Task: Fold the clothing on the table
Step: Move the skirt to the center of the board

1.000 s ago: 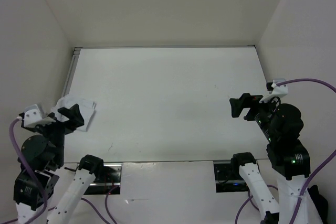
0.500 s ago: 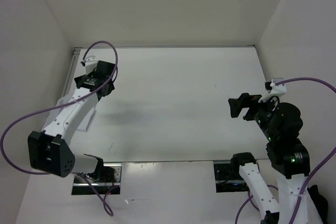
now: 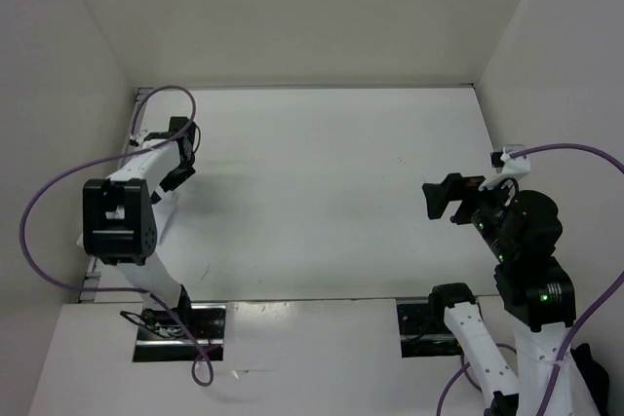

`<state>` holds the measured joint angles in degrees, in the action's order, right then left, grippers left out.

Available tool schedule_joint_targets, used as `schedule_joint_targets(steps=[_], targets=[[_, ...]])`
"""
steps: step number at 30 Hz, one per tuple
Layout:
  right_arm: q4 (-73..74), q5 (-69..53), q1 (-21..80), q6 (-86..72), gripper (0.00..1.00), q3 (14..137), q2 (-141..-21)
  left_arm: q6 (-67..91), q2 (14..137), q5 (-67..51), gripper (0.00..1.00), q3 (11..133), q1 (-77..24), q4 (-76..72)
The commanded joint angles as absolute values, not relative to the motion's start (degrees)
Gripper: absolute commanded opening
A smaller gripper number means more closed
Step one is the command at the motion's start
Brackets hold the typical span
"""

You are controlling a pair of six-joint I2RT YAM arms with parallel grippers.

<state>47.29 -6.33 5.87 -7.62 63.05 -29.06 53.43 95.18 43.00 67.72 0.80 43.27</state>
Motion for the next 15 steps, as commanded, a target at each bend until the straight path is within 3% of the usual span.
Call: schedule_joint_targets(steps=[1, 10, 11, 13, 15], targets=[[46.58, -6.94, 6.33, -7.03, 0.98, 63.37, -29.71, 56.69, 101.76, 36.41, 1.00, 70.66, 3.42, 44.30], [46.58, -7.47, 6.33, -6.50, 0.98, 63.37, -30.23, 56.87, 105.91, 32.18, 1.00, 72.51, 7.64, 42.54], [46.58, -7.47, 6.33, -6.50, 0.98, 63.37, -30.23, 56.87, 106.78, 31.12, 0.96, 72.51, 8.95, 42.02], [46.58, -7.47, 6.33, -6.50, 0.98, 63.37, -30.23, 56.34, 107.48, 29.19, 0.72, 71.99, 10.10, 41.32], [46.58, -7.47, 6.33, -6.50, 0.98, 63.37, -30.23, 56.34, 108.19, 28.48, 0.65, 71.37, 10.72, 40.61]])
